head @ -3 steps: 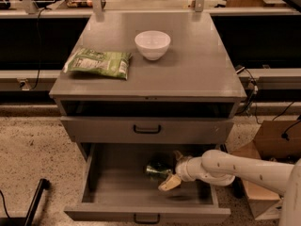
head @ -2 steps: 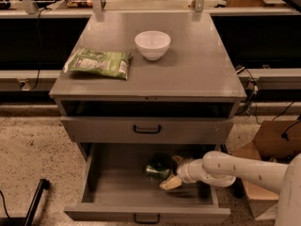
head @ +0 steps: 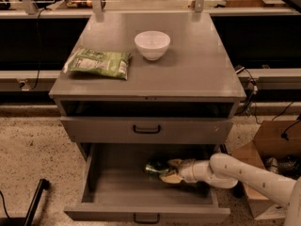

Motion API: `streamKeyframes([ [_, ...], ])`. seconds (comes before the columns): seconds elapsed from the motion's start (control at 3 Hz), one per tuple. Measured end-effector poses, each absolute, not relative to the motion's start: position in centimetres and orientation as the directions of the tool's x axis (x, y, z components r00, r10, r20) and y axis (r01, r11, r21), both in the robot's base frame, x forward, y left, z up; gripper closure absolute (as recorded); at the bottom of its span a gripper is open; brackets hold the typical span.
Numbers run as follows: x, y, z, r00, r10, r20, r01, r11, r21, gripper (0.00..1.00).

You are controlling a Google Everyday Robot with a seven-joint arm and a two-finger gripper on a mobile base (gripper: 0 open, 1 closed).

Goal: Pick green can from middle drawer and place on counter

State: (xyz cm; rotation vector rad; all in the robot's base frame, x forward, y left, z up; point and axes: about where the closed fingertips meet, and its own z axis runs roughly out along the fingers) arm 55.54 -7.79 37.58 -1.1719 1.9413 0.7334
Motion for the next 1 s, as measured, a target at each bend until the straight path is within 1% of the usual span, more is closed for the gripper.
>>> streamKeyframes([
  [0.33,55.5,-6.8,39.1,-0.279,-0.385,-0.880,-0.929,0.340,0.146,0.88],
  [0.67,54.2,-7.4,42.5,-0.241,-0.363,-0.900,-0.945,0.300,0.132,1.00],
  [1.0,51.2,-7.8,47.4,-0.197,-0.430,-0.881,-0.956,0.284,0.075,1.00],
])
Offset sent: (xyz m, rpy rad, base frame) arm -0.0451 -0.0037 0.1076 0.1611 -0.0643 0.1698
